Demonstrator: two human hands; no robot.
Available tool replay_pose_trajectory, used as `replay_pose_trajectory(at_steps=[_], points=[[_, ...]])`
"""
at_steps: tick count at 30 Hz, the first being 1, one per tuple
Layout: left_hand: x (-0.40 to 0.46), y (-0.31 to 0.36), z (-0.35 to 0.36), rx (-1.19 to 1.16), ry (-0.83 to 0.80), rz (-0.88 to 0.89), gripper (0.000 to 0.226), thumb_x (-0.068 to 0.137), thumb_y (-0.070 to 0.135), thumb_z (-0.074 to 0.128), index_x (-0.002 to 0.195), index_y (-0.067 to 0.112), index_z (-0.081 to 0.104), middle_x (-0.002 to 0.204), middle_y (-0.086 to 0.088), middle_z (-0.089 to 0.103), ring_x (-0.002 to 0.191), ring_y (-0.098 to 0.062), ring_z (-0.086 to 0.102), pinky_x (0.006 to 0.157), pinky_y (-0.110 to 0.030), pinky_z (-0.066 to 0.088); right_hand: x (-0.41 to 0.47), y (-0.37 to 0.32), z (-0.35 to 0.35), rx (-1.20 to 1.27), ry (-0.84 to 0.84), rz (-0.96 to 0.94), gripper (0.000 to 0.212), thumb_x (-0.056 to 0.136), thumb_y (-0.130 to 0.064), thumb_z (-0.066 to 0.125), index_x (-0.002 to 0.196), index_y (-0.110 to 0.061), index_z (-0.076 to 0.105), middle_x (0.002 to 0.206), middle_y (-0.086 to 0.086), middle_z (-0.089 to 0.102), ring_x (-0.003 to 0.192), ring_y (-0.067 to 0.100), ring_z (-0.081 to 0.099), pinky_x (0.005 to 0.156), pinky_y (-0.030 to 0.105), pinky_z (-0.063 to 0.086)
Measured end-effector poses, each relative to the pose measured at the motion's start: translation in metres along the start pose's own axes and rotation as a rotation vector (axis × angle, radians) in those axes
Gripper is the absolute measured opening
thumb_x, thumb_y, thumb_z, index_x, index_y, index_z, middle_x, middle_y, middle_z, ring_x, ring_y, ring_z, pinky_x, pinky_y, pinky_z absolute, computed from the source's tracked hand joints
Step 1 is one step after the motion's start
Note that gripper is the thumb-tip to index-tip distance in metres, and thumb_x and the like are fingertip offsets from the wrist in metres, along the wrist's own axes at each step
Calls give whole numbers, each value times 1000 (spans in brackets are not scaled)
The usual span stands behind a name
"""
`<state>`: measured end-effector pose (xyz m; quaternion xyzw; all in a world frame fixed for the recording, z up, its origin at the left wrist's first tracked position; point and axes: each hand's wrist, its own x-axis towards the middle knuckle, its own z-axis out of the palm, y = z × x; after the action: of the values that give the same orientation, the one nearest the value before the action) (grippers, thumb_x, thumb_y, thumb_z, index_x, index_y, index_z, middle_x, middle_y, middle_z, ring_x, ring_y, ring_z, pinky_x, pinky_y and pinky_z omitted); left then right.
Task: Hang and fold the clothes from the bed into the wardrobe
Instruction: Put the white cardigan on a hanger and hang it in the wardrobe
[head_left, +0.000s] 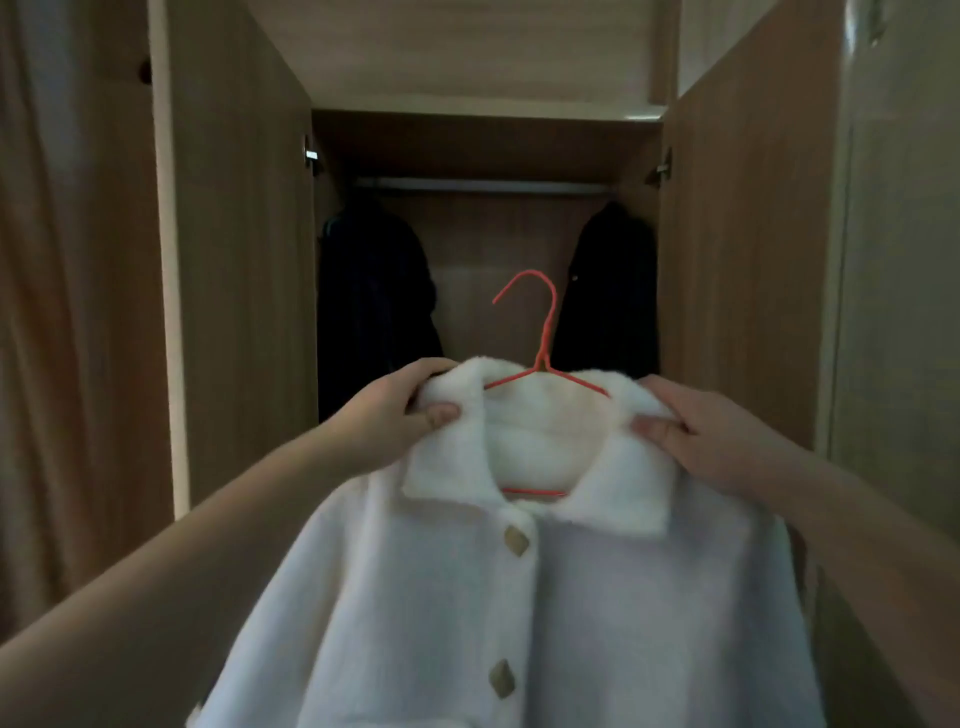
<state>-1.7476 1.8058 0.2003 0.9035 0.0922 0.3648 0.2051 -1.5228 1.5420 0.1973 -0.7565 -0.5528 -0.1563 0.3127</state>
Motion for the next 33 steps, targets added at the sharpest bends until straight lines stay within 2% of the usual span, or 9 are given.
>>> replay_pose_trajectory(at_steps=[3,6,9,15,18,23,27,30,33], points=[[43,-29,-12,-150,-431,-136,56,88,51,65,137,33,48,125,6,67,113,-13,66,97,-41,54,35,25,12,-36,107,-87,29,99,-39,51,129,-40,50,95,-13,66,87,14,64,74,36,51],[84,-58,-4,-175,-544,-167,49,97,32,60,143,30,43,134,3,63,123,-14,60,103,-39,50,79,51,32,-73,165,-117,39,99,-37,53,136,-44,47,96,-17,60,91,15,61,74,31,43],[124,-87,13,52,-481,-106,55,97,29,60,147,36,39,138,13,58,129,-5,52,110,-34,42,128,79,55,-103,130,-146,41,99,-36,53,139,-42,46,112,-5,68,103,21,63,81,32,46],[193,-127,45,365,-59,-120,22,97,37,53,119,40,56,110,11,67,103,-16,63,86,-32,48,211,123,82,-187,44,-140,41,99,-42,50,140,-43,42,113,-5,67,101,19,63,77,28,43],[228,-146,64,528,143,-117,33,98,34,42,125,51,41,101,10,64,88,-20,62,80,-40,52,255,142,89,-157,18,-90,26,100,-44,48,126,-42,45,104,-4,69,93,19,65,81,37,52],[290,-199,86,611,443,26,48,88,19,52,130,40,45,98,4,59,89,-26,60,76,-43,51,336,157,106,-216,-86,-54,23,100,-45,49,108,-26,59,101,-3,69,95,17,65,85,35,51],[359,-246,92,416,393,-13,45,93,24,49,135,39,44,116,1,63,100,-30,60,83,-40,48,392,170,107,-328,143,-57,20,97,-47,50,95,-27,49,87,-1,66,85,23,65,73,39,52],[420,-273,96,539,408,73,56,91,51,31,142,30,42,122,-2,63,107,-30,59,87,-40,43,433,178,101,-499,310,-29,22,96,-52,44,106,-33,46,95,1,69,90,31,66,72,41,52],[476,-292,97,653,489,171,62,89,51,29,140,23,49,128,-3,62,115,-27,57,97,-43,44,472,193,90,-574,395,38,26,95,-57,39,106,-34,43,96,1,69,91,31,67,70,38,50]])
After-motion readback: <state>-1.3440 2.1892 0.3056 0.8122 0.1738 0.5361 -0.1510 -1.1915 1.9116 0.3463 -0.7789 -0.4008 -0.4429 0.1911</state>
